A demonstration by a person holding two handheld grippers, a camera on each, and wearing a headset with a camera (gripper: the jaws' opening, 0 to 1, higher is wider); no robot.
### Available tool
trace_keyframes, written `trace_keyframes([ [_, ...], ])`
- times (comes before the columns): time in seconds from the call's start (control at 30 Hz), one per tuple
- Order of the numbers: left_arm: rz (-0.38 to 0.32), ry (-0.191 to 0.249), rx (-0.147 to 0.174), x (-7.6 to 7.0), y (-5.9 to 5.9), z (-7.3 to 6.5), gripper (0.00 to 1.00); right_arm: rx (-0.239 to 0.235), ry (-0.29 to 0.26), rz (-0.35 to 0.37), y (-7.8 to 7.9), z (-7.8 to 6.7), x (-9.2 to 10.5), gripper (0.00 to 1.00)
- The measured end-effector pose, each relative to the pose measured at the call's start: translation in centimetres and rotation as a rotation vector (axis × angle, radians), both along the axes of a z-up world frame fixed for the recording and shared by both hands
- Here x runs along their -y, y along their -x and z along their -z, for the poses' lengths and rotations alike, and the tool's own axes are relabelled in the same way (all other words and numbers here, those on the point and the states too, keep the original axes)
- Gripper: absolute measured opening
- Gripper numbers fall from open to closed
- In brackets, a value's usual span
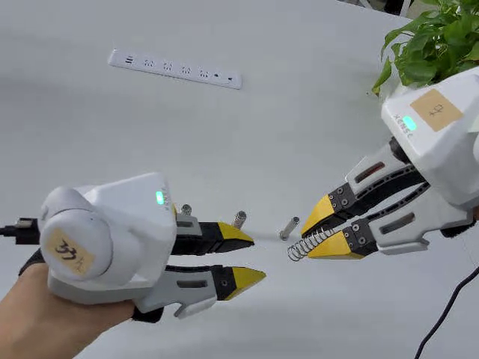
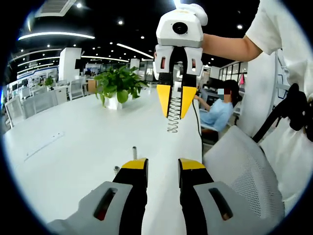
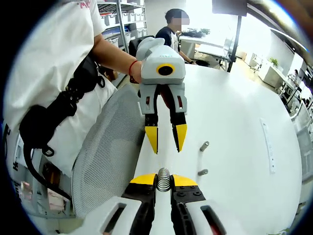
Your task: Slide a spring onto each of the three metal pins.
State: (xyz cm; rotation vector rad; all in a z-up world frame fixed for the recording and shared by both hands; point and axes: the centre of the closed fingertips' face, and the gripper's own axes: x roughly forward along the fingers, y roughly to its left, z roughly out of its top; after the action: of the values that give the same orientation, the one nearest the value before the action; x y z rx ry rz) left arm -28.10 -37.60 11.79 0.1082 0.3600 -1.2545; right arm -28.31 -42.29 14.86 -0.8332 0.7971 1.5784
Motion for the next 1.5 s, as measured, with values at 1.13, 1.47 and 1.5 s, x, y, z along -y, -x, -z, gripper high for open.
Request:
trace_keyframes([
  [1.13,-0.212,-0.066,0.010,-10.0,-3.1,2.8,0.82,0.101,0.138,0.249,-8.0,4.1,4.4,0.07],
  [1.47,-0.196,-0.061,-0.004,-10.0,-3.2,3.9,0.99,0.108,0.189,0.256,-8.7,6.4,4.7,0.07],
  [1.5,-0.194,-0.061,-0.007,-9.9,-3.2,4.0,0.99,0.105,0.191,0.256,-8.8,6.7,4.7,0.07],
])
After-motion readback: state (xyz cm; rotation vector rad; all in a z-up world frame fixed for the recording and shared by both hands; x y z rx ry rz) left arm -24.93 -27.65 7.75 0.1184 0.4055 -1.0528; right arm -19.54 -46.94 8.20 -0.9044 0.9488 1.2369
